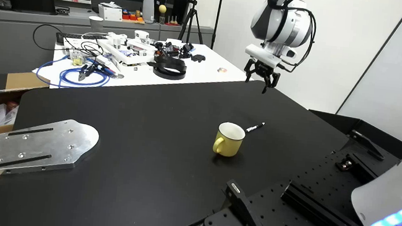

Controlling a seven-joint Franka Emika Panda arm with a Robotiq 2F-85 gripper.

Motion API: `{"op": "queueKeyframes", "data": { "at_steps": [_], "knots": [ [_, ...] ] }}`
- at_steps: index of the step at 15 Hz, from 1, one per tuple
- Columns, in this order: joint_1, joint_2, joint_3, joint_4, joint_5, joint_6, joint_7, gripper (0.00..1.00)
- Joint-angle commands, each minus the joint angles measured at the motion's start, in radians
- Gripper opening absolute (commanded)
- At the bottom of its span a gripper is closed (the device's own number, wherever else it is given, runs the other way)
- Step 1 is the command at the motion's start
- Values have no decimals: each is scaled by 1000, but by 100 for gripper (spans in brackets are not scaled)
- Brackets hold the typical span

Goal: Put the pen in the mug

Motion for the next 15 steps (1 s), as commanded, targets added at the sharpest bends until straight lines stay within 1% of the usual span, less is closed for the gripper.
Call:
{"op": "queueKeyframes", "data": {
  "at_steps": [1,3,5,7,15],
  "knots": [
    [-48,98,47,18,51,85,-67,100],
    [-66,148,64,27,66,100,-100,100],
    [-69,188,57,38,63,75,-120,100],
    [-49,208,32,40,60,50,-106,100],
    [-45,246,21,60,60,69,-111,100]
  ]
}}
